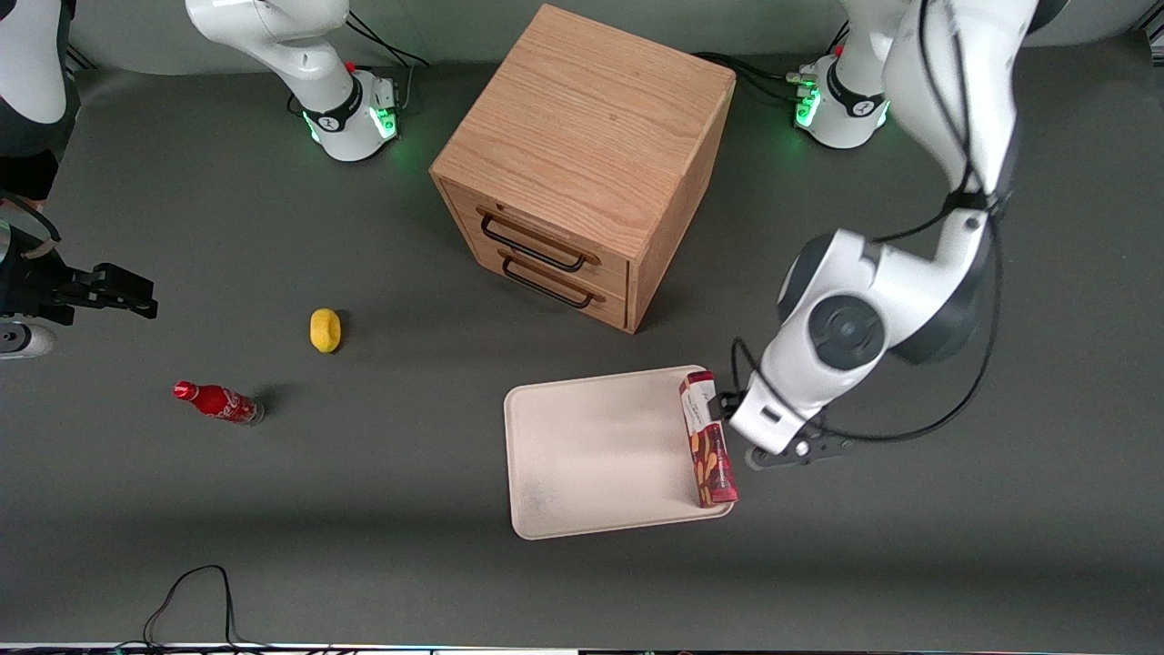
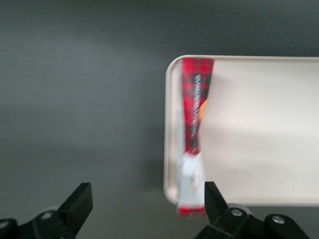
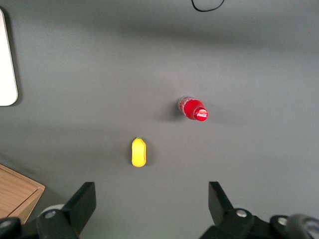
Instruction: Place red cookie box on tray
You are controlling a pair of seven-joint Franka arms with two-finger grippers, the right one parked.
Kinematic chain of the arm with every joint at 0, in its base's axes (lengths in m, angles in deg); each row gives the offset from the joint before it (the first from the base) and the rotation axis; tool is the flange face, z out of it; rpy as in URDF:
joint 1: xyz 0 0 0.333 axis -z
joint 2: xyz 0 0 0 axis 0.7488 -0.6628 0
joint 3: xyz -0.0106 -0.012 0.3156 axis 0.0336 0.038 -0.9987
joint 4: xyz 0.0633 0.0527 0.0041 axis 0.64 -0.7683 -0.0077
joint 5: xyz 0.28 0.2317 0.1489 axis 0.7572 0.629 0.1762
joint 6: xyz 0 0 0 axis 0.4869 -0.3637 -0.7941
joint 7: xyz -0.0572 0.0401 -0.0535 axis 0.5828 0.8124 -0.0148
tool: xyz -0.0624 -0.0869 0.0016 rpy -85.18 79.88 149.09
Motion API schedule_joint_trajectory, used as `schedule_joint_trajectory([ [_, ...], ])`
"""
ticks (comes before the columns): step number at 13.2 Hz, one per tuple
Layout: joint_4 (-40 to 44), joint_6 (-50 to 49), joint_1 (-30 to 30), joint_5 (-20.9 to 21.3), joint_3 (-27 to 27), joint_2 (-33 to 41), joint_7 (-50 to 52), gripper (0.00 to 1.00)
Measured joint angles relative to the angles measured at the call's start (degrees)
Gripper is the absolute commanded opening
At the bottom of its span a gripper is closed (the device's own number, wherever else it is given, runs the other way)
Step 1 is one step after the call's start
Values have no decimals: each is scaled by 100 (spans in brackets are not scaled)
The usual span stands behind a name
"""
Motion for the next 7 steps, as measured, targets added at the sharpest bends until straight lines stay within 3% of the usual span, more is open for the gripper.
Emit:
schedule_joint_trajectory([
  [3, -1178, -670, -242, -9, -140, 1487, -292, 100],
  [7, -1565, -1776, -277, -149, -781, 2606, -933, 100],
])
